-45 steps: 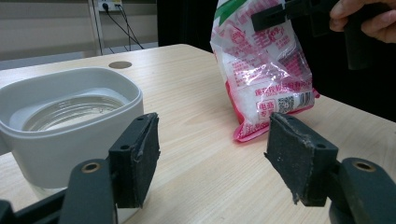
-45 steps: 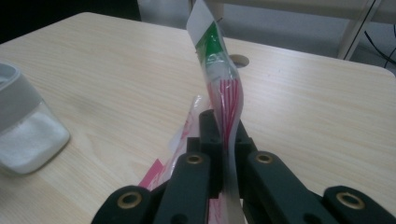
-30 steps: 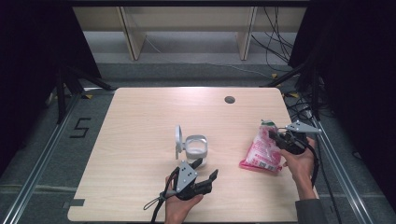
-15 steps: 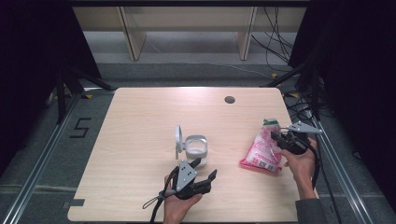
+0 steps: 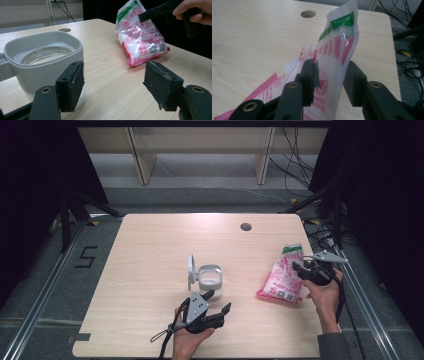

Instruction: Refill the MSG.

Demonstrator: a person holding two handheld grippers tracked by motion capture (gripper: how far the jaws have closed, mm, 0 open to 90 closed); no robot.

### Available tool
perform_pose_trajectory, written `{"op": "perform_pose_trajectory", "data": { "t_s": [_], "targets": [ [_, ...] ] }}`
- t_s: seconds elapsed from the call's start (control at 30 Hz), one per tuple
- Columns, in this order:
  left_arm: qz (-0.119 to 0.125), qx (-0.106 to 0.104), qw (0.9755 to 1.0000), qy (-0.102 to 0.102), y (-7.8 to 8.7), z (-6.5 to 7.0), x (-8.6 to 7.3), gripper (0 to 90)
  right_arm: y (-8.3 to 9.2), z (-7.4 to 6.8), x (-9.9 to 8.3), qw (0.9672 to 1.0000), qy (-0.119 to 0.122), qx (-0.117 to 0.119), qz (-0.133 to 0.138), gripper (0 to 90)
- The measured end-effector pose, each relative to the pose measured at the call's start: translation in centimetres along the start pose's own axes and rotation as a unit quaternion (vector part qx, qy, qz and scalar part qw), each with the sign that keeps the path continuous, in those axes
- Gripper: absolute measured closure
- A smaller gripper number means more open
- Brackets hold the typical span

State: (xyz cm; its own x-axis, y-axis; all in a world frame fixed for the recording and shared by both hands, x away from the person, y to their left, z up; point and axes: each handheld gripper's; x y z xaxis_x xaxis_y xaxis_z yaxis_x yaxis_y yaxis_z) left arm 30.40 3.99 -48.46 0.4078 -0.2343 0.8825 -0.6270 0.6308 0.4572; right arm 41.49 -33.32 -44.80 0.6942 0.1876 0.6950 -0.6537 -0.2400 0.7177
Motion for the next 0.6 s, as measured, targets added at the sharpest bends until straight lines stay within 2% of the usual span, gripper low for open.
{"op": "perform_pose_trajectory", "data": {
  "t_s": [0.03, 0.07, 0.13, 0.17, 0.2, 0.23, 0.27, 0.3, 0.33, 0.37, 0.43, 0.47, 0.5, 0.53, 0.57, 0.6],
  "targets": [
    [-0.001, 0.003, 1.0000, -0.002, 0.1, -0.1, 0.0, 31.4, 0.0, 0.4, 0.0, 0.9997, 0.020, -0.009, 0.005, 62.4],
    [0.005, 0.002, 1.0000, -0.001, 0.0, -0.2, 0.0, 31.4, 0.2, 0.4, 0.1, 0.9999, 0.013, -0.006, 0.009, 61.7],
    [0.000, 0.006, 1.0000, -0.001, 0.2, -0.3, 0.0, 31.5, 0.6, 0.3, 0.2, 0.9999, 0.005, -0.004, 0.014, 57.7],
    [0.002, 0.007, 1.0000, 0.001, 0.3, -0.4, 0.0, 31.5, 0.8, 0.2, 0.2, 0.9997, -0.003, -0.014, 0.021, 55.1],
    [-0.001, 0.007, 1.0000, -0.003, 0.3, -0.5, 0.0, 31.5, 1.0, 0.0, 0.2, 0.9995, -0.020, -0.018, 0.015, 53.5],
    [0.000, 0.007, 1.0000, 0.000, 0.4, -0.5, 0.0, 31.5, 1.2, 0.0, 0.3, 0.9994, -0.025, -0.019, 0.012, 53.0],
    [-0.001, 0.008, 1.0000, -0.005, 0.4, -0.7, 0.0, 31.5, 1.2, 0.5, 0.3, 0.9994, 0.002, -0.025, 0.022, 53.1],
    [-0.001, 0.007, 0.9999, -0.010, 0.4, -0.8, 0.0, 31.5, 1.3, 0.5, 0.3, 0.9994, 0.000, -0.023, 0.027, 52.5],
    [0.002, 0.005, 0.9999, -0.013, 0.4, -0.9, 0.0, 31.5, 1.5, 0.3, 0.3, 0.9994, -0.015, -0.020, 0.026, 50.9],
    [-0.003, 0.006, 0.9999, -0.013, 0.5, -0.9, 0.0, 31.5, 1.6, 0.2, 0.3, 0.9991, -0.019, -0.027, 0.027, 49.7],
    [0.000, 0.004, 0.9999, -0.010, 0.6, -1.0, 0.0, 31.5, 1.8, -0.1, 0.3, 0.9989, -0.029, -0.025, 0.028, 49.1],
    [0.002, 0.003, 1.0000, -0.008, 0.6, -1.1, 0.0, 31.5, 1.9, 0.1, 0.4, 0.9992, -0.009, -0.025, 0.032, 49.0],
    [-0.001, 0.007, 0.9999, -0.011, 0.8, -1.2, 0.1, 31.5, 2.1, -0.4, 0.4, 0.9989, -0.028, -0.023, 0.028, 48.7],
    [0.000, 0.006, 0.9999, -0.013, 0.8, -1.2, 0.1, 31.5, 2.1, -0.3, 0.5, 0.9991, -0.008, -0.023, 0.034, 48.1],
    [0.001, 0.007, 0.9999, -0.011, 0.9, -1.2, 0.1, 31.5, 2.2, -0.7, 0.5, 0.9990, -0.023, -0.019, 0.032, 47.7],
    [0.007, 0.005, 0.9999, -0.007, 0.8, -1.2, 0.0, 31.5, 2.3, -0.8, 0.6, 0.9991, -0.016, -0.018, 0.034, 47.5]
  ]
}}
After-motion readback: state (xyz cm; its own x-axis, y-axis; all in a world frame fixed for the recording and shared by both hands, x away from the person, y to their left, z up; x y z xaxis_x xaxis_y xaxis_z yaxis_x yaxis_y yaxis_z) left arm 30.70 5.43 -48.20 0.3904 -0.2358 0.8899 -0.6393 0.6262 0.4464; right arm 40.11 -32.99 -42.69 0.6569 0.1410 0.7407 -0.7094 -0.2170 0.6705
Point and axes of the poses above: each handheld gripper's, and its own axes: y roughly backward along the jaws, x roughly out of its top, z roughly to its right, and after that the axes turned 12 degrees about -z, right-handed
